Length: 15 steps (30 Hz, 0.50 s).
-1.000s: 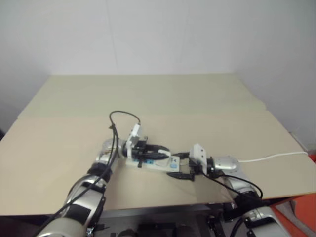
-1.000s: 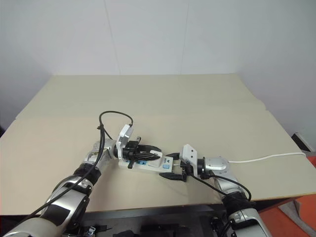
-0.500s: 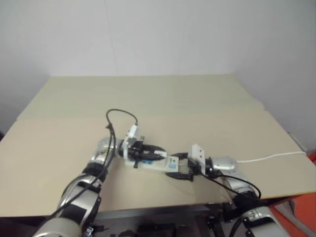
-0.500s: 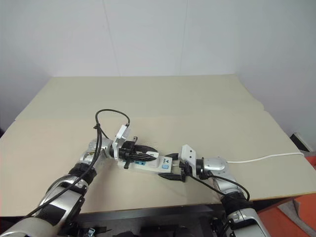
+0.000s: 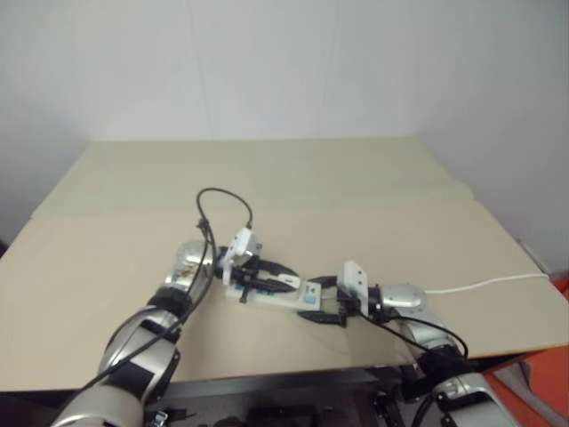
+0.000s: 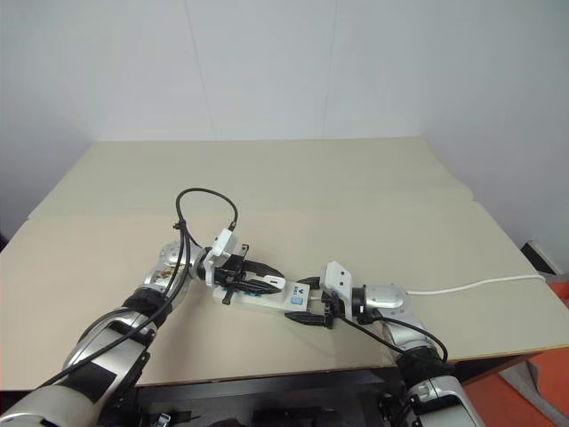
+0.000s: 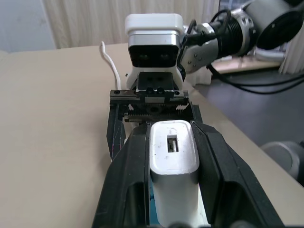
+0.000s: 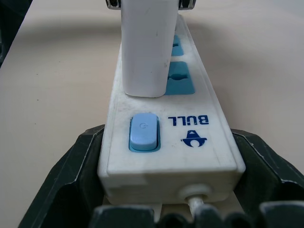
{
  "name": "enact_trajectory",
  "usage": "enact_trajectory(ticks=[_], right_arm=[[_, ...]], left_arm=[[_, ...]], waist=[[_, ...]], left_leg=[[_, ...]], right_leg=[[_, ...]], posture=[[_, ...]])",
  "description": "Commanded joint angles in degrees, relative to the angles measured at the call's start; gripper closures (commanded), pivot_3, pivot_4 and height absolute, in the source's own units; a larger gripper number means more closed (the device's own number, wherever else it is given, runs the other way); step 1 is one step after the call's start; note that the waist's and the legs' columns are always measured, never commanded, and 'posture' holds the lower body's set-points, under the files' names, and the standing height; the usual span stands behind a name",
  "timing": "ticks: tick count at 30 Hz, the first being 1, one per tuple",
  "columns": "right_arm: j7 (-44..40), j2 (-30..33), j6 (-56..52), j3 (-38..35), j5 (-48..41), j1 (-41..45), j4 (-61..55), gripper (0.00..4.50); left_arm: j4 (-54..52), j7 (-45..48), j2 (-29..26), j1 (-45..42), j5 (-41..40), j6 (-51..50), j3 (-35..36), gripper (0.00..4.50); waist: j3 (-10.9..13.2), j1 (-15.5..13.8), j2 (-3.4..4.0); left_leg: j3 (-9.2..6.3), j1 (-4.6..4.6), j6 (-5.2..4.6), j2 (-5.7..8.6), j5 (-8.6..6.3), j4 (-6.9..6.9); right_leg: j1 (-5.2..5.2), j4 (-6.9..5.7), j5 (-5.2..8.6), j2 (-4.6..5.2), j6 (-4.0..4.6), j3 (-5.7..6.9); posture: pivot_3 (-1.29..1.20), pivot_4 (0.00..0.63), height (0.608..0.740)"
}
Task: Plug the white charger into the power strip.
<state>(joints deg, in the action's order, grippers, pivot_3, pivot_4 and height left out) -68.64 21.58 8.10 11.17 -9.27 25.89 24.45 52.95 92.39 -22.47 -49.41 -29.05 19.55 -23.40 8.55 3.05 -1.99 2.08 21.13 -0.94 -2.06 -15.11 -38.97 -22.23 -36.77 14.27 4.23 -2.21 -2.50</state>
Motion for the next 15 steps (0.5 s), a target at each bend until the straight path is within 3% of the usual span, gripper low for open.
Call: enact_trajectory(ticks=[1, 11, 15], right_arm=[[-1.77, 0.14, 0.33, 2.53, 1.06, -1.23, -1.25, 1.06], [-1.53, -0.24, 0.21, 2.84, 1.49, -1.14, -0.90, 1.06], [-1.42, -0.45, 0.27, 2.88, 1.61, -0.91, -0.64, 1.06]], left_arm=[[7.40, 0.11, -2.92, 1.97, 8.22, 1.40, -2.65, 3.50], [6.63, 0.11, -2.78, 1.83, 5.76, -2.99, -1.20, 3.50], [5.40, 0.11, -2.93, 1.79, 4.33, -4.99, -0.69, 2.24]], waist=[[-0.27, -0.06, 0.02], [-0.47, -0.11, 0.03], [-0.48, 0.52, 0.08]], left_leg=[[0.01, -0.01, 0.00, 0.00, 0.00, 0.00], [-0.01, -0.02, 0.00, 0.00, 0.00, 0.02], [0.02, 0.00, -0.01, -0.01, -0.01, 0.11]], right_leg=[[0.01, 0.00, 0.00, 0.00, 0.00, 0.00], [0.02, 0.02, 0.02, -0.01, -0.01, 0.00], [-0.08, 0.01, 0.04, -0.06, -0.03, -0.11]], posture=[[0.00, 0.150, 0.740], [0.00, 0.150, 0.740], [0.00, 0.150, 0.740]])
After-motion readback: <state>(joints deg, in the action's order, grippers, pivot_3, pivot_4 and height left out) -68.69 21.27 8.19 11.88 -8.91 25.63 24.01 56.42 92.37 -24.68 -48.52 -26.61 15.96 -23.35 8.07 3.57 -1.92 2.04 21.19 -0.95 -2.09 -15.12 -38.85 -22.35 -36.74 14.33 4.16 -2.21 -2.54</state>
